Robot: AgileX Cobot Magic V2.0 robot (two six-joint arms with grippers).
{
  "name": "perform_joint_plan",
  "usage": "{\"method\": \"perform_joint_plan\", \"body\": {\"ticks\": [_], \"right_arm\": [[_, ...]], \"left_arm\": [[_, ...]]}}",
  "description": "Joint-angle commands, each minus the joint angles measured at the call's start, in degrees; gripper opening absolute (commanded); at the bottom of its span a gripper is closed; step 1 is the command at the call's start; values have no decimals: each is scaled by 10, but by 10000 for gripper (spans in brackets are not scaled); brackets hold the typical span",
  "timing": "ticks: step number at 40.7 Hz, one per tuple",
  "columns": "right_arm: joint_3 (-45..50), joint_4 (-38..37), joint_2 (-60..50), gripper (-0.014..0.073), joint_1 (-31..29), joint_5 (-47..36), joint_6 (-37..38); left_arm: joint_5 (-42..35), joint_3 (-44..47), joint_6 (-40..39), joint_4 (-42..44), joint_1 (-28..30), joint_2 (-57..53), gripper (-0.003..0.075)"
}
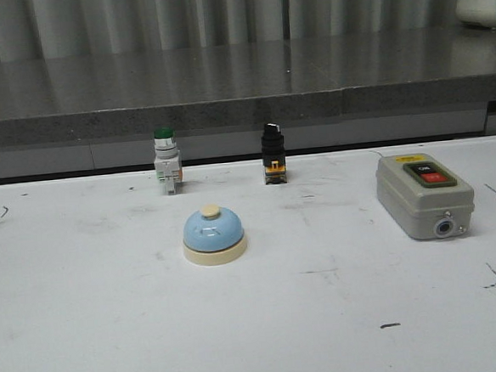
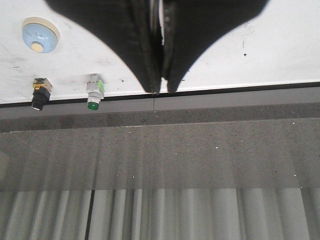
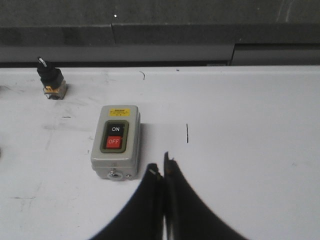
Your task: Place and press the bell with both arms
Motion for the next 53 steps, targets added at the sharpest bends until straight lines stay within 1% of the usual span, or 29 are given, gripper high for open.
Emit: {"method": "perform_joint_plan", "body": {"ticks": [1, 5, 10, 49, 51, 53], "right_arm": [[13, -6, -66, -67, -3, -41, -1], [32, -7, -121, -67, -3, -41, -1], [39, -7, -153, -67, -3, -40, -1], [39, -7, -155, -67, -3, -40, -1], [39, -7, -155, -67, -3, -40, -1], [39, -7, -155, -67, -3, -40, -1]], "left_arm": [[-46, -14, -6, -2, 2, 14, -20], [-46, -14, -6, -2, 2, 14, -20], [-46, -14, -6, -2, 2, 14, -20], [-46, -14, -6, -2, 2, 14, -20], [-58, -8, -6, -2, 2, 14, -20], [-92, 11, -6, -2, 3, 2, -20]]}}
